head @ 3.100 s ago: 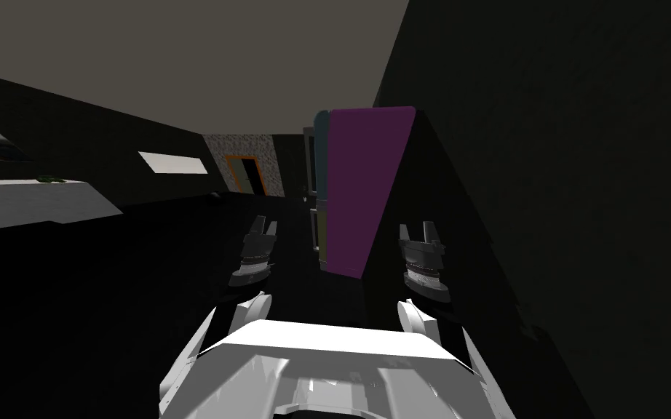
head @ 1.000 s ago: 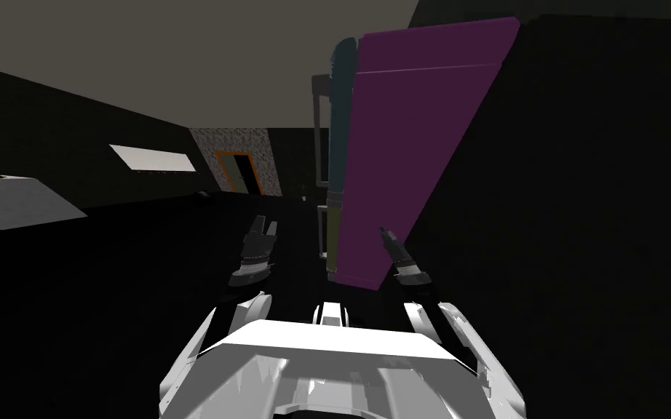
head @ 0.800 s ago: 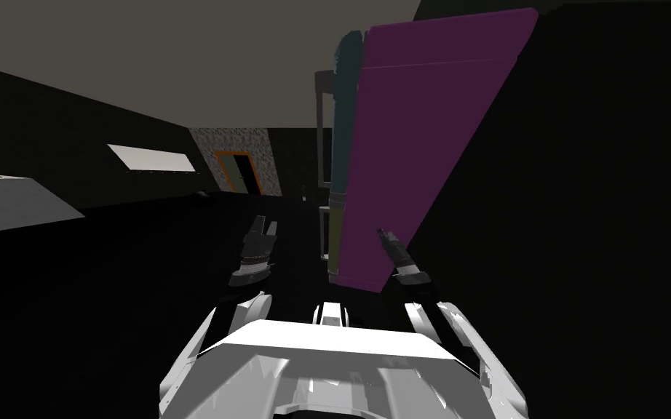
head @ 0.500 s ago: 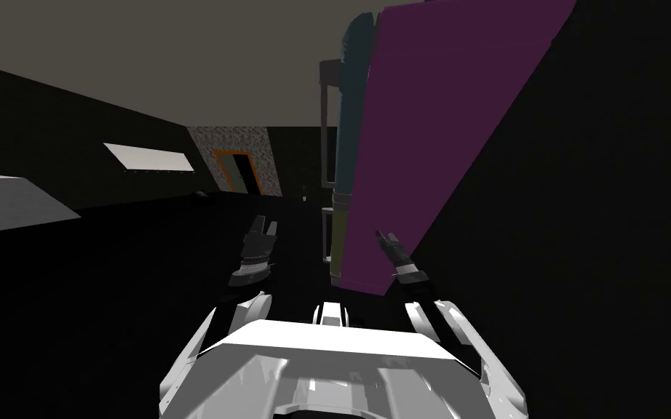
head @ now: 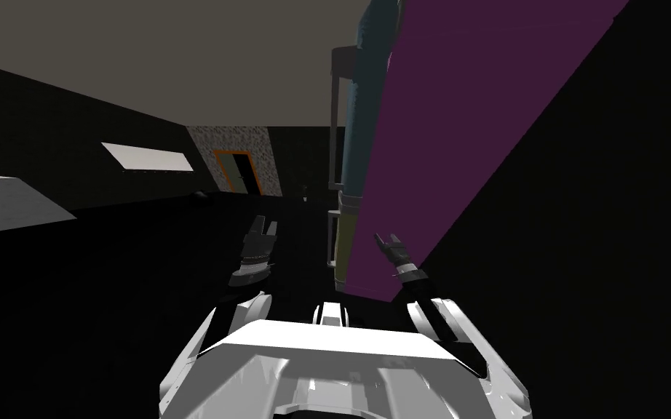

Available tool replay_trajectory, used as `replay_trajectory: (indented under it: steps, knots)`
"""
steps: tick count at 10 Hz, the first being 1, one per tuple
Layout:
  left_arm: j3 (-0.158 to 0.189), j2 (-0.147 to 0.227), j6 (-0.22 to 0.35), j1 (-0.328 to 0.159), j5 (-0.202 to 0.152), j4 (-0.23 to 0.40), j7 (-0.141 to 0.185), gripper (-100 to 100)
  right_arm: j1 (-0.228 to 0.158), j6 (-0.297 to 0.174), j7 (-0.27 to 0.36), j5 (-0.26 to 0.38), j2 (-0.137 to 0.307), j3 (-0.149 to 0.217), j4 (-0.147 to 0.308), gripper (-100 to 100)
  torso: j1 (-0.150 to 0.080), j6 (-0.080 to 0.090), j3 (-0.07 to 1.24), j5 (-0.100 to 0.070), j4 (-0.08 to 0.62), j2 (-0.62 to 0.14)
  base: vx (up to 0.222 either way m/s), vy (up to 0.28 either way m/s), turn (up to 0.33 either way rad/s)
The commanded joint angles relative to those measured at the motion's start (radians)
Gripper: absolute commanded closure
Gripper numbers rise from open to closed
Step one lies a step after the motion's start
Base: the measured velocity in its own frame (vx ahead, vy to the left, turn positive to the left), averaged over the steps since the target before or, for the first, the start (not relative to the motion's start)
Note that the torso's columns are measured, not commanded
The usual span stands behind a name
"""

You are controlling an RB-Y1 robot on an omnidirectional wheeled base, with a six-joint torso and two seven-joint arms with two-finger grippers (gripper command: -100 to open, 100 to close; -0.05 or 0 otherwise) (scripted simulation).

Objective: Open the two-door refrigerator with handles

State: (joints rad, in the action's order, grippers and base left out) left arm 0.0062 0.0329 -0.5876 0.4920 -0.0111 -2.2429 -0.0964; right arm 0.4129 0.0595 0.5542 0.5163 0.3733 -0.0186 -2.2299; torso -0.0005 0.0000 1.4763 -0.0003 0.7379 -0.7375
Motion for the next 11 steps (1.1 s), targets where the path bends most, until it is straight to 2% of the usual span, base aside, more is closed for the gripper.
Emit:
replay_trajectory:
  steps: [1,2,3,5,6,7,8,9,10,11]
  knots:
    - [0.000,0.000,0.000,0.000,0.000,0.000,0.000,0,-0.010,-0.070,0.078,0.047,0.031,-0.003,0.009,-100,0.000,0.000,0.000,0.000,0.000,-0.001,0.116,0.120,0.009]
    - [0.000,0.000,0.000,0.000,0.000,0.000,0.000,0,-0.010,-0.071,0.106,0.047,0.031,-0.003,0.009,-100,0.002,0.000,0.000,0.001,0.000,0.000,0.079,0.110,0.001]
    - [0.000,0.000,0.000,0.000,0.000,0.000,0.000,0,-0.015,-0.113,0.134,0.076,0.051,-0.005,0.015,-100,0.001,0.000,-0.001,0.001,0.000,-0.002,0.069,0.128,0.013]
    - [0.000,0.000,0.000,0.000,0.000,0.000,0.000,0,-0.015,-0.113,0.170,0.076,0.051,-0.005,0.015,-100,0.000,0.000,-0.001,0.000,0.001,-0.002,0.042,0.079,0.000]
    - [0.000,0.000,0.000,0.000,0.000,0.000,0.000,0,-0.020,-0.155,0.208,0.104,0.071,-0.007,0.020,-100,-0.003,0.000,-0.002,-0.001,0.001,-0.003,0.066,0.080,0.016]
    - [0.000,0.000,0.000,0.000,0.000,0.000,0.000,0,-0.020,-0.155,0.230,0.104,0.071,-0.007,0.020,-100,0.000,0.000,0.000,0.000,0.000,0.000,0.064,0.085,0.006]
    - [0.000,0.000,0.000,0.000,0.000,0.000,0.000,0,-0.026,-0.195,0.260,0.131,0.090,-0.009,0.025,-100,0.001,0.000,0.000,0.000,0.000,0.000,0.067,0.126,0.021]
    - [0.000,0.000,0.000,0.000,0.000,0.000,0.000,0,-0.026,-0.195,0.288,0.131,0.090,-0.009,0.025,-100,0.004,0.000,0.000,0.001,0.000,0.001,0.057,0.115,0.007]
    - [0.000,0.000,0.000,0.000,0.000,0.000,0.000,0,-0.031,-0.235,0.315,0.155,0.109,-0.011,0.029,-100,0.002,0.000,0.000,0.001,0.000,-0.001,0.077,0.116,0.022]
    - [0.000,0.000,0.000,0.000,0.000,0.000,0.000,0,-0.031,-0.235,0.344,0.155,0.109,-0.011,0.029,-100,0.001,0.000,0.000,0.000,0.000,0.000,0.063,0.106,-0.022]
